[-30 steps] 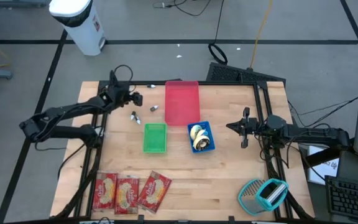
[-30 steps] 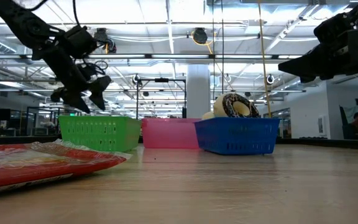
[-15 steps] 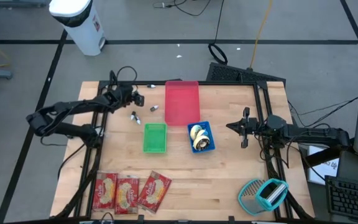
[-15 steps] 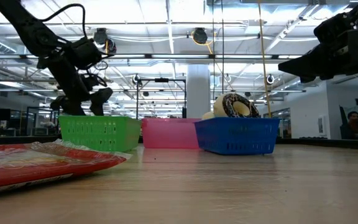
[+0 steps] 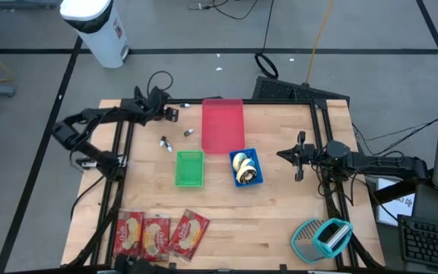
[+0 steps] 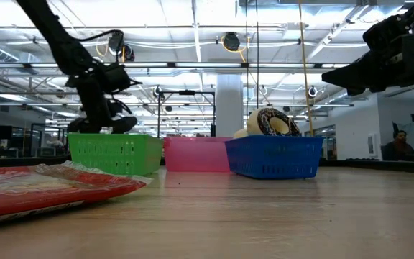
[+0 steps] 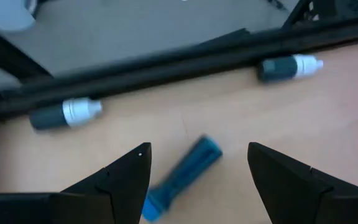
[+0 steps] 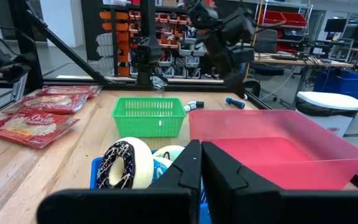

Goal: Pick & Place Food Item
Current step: Put the purple food coloring bottle into the green bin

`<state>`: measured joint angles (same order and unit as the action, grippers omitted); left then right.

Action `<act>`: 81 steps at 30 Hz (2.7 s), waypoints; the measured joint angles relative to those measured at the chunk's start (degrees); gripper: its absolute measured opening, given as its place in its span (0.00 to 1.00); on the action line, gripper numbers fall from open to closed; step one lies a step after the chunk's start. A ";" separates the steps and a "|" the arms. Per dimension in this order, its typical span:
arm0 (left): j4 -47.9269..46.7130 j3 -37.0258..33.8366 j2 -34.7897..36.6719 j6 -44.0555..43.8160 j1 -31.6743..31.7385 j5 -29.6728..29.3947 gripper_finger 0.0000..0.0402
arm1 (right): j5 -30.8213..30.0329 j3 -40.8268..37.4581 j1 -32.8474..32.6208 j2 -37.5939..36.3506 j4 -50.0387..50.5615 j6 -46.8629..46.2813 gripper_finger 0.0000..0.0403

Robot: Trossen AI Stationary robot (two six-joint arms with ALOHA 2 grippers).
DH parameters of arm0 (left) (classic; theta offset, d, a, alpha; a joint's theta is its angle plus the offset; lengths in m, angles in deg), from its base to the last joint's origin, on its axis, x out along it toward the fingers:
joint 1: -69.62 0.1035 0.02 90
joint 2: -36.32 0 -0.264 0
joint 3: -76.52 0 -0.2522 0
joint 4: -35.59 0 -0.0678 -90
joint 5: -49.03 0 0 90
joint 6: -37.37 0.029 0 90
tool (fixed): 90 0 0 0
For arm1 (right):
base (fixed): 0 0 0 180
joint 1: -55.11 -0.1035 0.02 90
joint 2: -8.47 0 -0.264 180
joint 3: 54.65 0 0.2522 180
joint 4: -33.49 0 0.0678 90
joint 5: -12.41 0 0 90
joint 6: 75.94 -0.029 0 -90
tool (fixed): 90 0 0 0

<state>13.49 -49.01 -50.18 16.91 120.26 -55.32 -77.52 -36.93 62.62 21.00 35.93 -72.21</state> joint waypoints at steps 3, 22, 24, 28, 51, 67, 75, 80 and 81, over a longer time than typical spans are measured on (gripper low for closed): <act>-4.54 4.29 -2.76 0.84 1.37 -1.33 0.67 | 0.02 0.00 0.00 0.00 -0.01 0.00 0.00; -14.71 12.61 -10.18 -0.26 10.23 -1.10 0.33 | 0.01 0.00 0.00 0.00 0.00 0.00 0.01; -14.66 12.61 -10.18 -0.23 11.11 -1.18 0.21 | 0.01 0.00 0.00 0.00 0.01 0.04 0.01; -16.50 12.63 -10.18 3.22 12.85 -3.75 0.03 | 0.01 -0.01 0.00 0.00 -0.01 0.02 0.00; -14.76 13.55 -14.84 6.43 12.48 -7.04 0.00 | 0.02 0.00 0.00 0.02 -0.01 0.07 0.00; -24.19 13.29 -9.20 8.78 9.21 9.16 0.01 | 0.02 -0.02 0.00 0.02 -0.01 0.02 0.01; -24.81 13.31 -7.14 7.84 7.28 9.35 0.09 | 0.02 0.00 0.00 0.02 -0.01 0.02 0.00; -19.22 13.33 -7.14 5.30 3.64 13.15 0.21 | 0.02 -0.02 0.00 0.02 -0.01 0.03 0.01; -18.27 13.33 -7.14 5.24 2.53 13.33 0.24 | 0.00 -0.02 0.00 0.02 -0.01 0.07 0.01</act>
<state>-4.78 -35.68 -57.32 22.15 122.79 -41.99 -77.52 -36.95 62.62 21.02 35.91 -72.15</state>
